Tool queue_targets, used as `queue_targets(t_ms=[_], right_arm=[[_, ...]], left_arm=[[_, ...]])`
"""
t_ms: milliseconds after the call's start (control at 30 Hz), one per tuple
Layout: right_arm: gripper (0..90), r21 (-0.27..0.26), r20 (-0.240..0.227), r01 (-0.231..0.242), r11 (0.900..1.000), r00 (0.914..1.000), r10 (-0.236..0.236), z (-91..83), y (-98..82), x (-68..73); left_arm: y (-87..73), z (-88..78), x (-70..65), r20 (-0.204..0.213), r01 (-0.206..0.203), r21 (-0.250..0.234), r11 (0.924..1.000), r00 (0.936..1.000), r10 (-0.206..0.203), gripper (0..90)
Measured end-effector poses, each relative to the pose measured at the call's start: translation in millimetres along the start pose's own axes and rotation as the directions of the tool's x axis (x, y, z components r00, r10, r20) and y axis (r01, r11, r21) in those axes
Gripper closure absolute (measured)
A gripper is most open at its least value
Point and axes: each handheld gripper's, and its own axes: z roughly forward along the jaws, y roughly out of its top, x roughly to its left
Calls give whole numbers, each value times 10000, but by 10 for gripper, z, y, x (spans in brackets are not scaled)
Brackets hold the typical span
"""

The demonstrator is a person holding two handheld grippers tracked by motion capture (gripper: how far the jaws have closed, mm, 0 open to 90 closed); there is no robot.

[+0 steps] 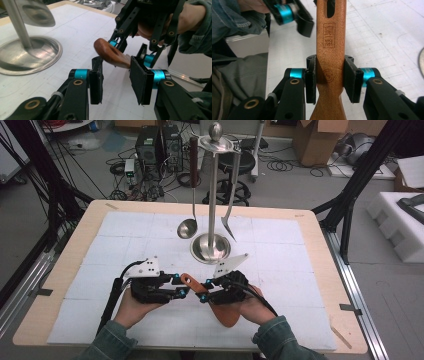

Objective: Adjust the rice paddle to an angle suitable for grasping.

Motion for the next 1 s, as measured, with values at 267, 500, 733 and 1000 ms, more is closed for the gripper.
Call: queue_targets(t_ms=[267, 500, 733, 1000], right_arm=[[670, -21, -352, -157, 9999, 9993, 156, 0, 7, 5], [686, -108, -355, -127, 9999, 9993, 123, -21, 6, -13], [815, -313, -826, -167, 9994, 9965, 141, -111, 32, -8], [792, -219, -807, -37, 9998, 9967, 19, -99, 32, -32]], left_arm=[[33, -7, -2, -2, -34, 0, 10000, 10000, 34, 661], [38, 0, 5, 68, -10, -54, 10000, 10000, 10, 675], [65, -19, 6, 131, 58, -157, 9999, 9999, -56, 658], [87, -16, -16, 106, -113, -167, 9998, 9999, 115, 701]])
